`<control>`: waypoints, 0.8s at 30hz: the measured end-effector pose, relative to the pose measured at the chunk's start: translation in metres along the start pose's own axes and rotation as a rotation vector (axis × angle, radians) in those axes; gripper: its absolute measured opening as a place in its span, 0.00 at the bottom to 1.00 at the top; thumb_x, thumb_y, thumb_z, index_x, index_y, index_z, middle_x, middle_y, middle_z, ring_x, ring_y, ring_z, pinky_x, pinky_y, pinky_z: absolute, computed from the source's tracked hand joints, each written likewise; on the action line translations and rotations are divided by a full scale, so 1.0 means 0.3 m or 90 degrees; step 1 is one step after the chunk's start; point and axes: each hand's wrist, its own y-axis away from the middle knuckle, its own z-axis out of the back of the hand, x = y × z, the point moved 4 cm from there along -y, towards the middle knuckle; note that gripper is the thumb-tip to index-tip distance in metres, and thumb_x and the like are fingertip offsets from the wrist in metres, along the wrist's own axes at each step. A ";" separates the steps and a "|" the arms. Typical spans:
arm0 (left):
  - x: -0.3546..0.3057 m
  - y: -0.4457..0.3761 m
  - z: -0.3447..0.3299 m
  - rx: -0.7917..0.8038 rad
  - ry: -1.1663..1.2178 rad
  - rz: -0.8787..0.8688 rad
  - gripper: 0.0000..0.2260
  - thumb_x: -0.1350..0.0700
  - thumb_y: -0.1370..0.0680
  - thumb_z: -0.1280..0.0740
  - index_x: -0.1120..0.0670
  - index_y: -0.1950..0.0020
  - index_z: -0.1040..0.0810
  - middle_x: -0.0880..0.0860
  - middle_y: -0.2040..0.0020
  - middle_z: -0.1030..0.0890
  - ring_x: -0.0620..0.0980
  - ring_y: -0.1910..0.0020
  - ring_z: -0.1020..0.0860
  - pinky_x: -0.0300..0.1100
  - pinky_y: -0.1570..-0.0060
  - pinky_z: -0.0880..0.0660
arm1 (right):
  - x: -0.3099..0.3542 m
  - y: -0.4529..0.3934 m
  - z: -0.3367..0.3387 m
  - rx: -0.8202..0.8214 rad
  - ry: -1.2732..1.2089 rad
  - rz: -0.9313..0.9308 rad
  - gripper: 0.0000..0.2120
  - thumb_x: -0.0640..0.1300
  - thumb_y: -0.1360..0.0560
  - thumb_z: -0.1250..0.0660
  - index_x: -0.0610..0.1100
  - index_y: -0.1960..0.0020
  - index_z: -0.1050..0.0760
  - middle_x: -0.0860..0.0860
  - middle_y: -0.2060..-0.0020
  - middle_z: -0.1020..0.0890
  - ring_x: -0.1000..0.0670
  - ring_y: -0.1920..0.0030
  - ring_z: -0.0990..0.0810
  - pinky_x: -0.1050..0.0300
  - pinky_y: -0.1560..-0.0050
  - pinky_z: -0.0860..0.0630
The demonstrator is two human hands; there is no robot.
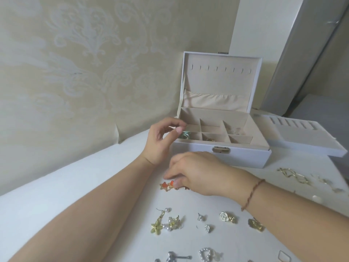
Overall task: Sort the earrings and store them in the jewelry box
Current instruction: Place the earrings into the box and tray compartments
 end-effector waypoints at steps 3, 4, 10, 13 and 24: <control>0.007 0.000 -0.003 0.001 -0.003 -0.005 0.11 0.49 0.25 0.35 0.54 0.53 0.19 0.49 0.56 0.18 0.49 0.53 0.21 0.48 0.50 0.27 | 0.005 -0.008 0.000 -0.033 0.024 -0.002 0.10 0.51 0.24 0.33 0.56 0.43 0.21 0.58 0.46 0.22 0.54 0.42 0.26 0.53 0.47 0.29; 0.010 0.000 -0.004 0.002 -0.008 -0.006 0.11 0.49 0.25 0.35 0.55 0.54 0.19 0.49 0.56 0.18 0.49 0.54 0.22 0.47 0.50 0.27 | 0.006 -0.009 -0.001 -0.043 0.021 -0.001 0.09 0.51 0.24 0.32 0.56 0.44 0.20 0.58 0.47 0.22 0.54 0.42 0.27 0.54 0.49 0.29; 0.013 -0.002 0.002 -0.025 0.039 0.010 0.15 0.49 0.26 0.35 0.60 0.52 0.19 0.53 0.58 0.18 0.47 0.55 0.21 0.42 0.51 0.27 | -0.003 0.000 -0.002 0.012 -0.080 -0.012 0.03 0.49 0.26 0.30 0.55 0.55 0.24 0.61 0.58 0.21 0.59 0.54 0.24 0.54 0.51 0.26; 0.025 -0.011 0.020 -0.062 0.118 0.054 0.18 0.47 0.26 0.36 0.61 0.51 0.19 0.58 0.58 0.18 0.52 0.55 0.20 0.43 0.51 0.27 | -0.008 -0.005 0.017 0.037 -0.191 -0.030 0.06 0.44 0.25 0.31 0.53 0.58 0.23 0.68 0.70 0.22 0.61 0.67 0.24 0.59 0.60 0.25; 0.033 -0.017 0.036 -0.102 0.208 0.096 0.17 0.45 0.26 0.37 0.58 0.54 0.18 0.59 0.59 0.16 0.54 0.57 0.19 0.43 0.54 0.26 | 0.025 -0.062 0.012 0.091 -0.034 0.014 0.11 0.51 0.23 0.34 0.59 0.41 0.23 0.63 0.54 0.24 0.58 0.48 0.24 0.54 0.45 0.26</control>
